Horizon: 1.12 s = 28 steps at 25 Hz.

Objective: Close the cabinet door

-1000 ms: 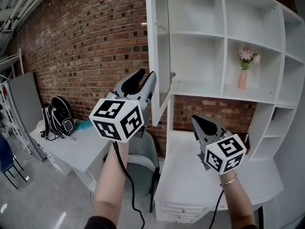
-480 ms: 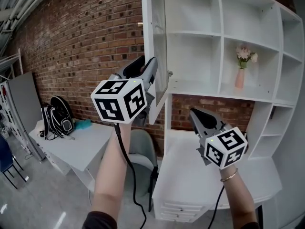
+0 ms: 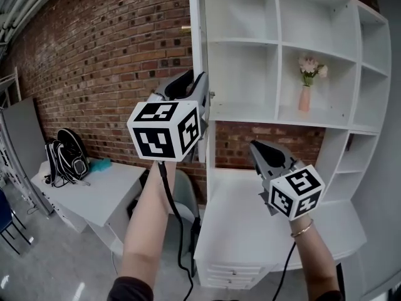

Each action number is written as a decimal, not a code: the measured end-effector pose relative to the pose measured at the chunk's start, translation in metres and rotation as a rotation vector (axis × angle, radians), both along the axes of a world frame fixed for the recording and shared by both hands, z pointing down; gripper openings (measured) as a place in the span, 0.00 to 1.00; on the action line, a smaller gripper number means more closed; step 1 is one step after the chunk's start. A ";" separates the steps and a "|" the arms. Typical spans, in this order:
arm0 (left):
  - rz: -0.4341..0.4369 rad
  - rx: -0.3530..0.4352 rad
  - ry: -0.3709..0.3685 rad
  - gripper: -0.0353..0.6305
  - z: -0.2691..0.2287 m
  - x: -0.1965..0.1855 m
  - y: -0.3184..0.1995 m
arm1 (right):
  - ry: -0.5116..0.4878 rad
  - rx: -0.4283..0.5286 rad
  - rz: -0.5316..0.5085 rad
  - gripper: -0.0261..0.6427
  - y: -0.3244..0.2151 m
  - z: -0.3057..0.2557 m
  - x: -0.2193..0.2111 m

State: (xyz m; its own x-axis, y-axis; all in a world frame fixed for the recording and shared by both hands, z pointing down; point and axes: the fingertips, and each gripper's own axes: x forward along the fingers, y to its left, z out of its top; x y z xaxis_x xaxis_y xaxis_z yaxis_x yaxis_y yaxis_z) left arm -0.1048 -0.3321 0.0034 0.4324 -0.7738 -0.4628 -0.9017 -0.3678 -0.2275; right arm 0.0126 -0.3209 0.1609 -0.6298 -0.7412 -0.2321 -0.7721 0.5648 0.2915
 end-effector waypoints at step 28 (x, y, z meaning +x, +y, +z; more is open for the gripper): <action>0.032 0.051 -0.093 0.23 0.001 0.099 -0.016 | -0.037 -0.073 0.203 0.04 -0.017 0.029 0.082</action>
State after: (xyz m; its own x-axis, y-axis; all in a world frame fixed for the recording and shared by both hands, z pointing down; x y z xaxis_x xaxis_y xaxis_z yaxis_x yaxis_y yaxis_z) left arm -0.0059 -0.3486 0.0040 0.4996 -0.7351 -0.4583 -0.8637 -0.3820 -0.3287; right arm 0.0949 -0.3380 0.1900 -0.4577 -0.8679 -0.1929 -0.8816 0.4149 0.2249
